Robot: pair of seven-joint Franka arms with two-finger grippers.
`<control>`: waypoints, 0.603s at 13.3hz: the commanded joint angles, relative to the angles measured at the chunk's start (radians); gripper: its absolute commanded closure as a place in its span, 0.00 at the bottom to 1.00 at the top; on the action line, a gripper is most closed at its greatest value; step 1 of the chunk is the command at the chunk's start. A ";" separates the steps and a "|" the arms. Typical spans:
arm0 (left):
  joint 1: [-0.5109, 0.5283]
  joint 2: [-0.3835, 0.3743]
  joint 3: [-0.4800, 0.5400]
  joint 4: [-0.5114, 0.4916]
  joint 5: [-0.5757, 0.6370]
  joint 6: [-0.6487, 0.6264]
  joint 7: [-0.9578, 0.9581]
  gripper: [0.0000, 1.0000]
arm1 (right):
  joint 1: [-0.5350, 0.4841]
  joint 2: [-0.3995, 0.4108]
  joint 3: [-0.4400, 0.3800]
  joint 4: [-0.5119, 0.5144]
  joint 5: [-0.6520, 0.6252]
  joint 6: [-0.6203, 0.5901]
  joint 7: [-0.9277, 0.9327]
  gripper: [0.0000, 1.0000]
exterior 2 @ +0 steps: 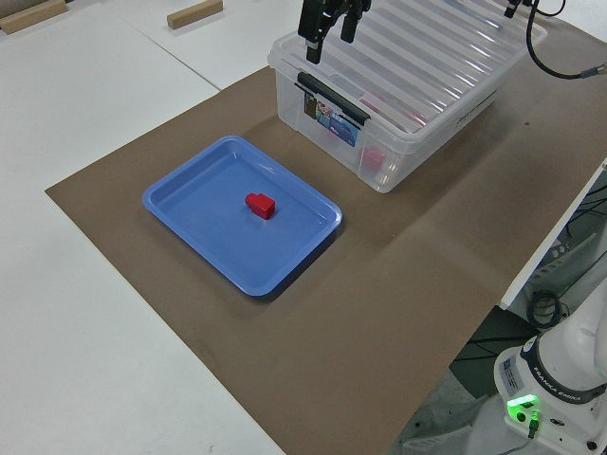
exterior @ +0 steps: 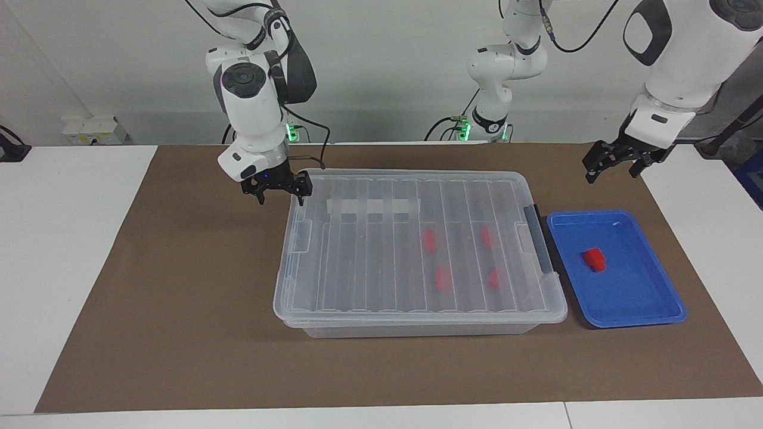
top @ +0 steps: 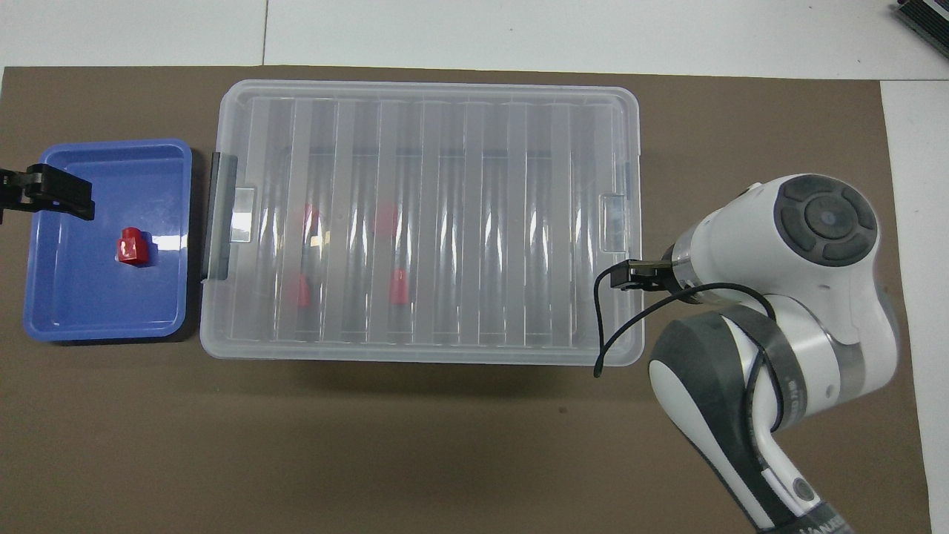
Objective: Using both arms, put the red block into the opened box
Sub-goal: 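Slide the lid open with the right gripper while the left gripper descends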
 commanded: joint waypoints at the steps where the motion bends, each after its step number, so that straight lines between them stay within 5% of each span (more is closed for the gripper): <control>1: 0.155 -0.021 -0.001 -0.016 -0.009 0.038 0.209 0.00 | -0.044 -0.025 0.005 -0.029 -0.005 0.010 -0.017 0.00; 5: 0.240 -0.027 -0.001 -0.164 -0.032 0.280 0.295 0.00 | -0.122 -0.024 0.005 -0.029 -0.005 0.007 -0.095 0.00; 8: 0.226 0.052 -0.003 -0.218 -0.061 0.407 0.292 0.00 | -0.180 -0.025 0.005 -0.028 -0.005 -0.005 -0.196 0.00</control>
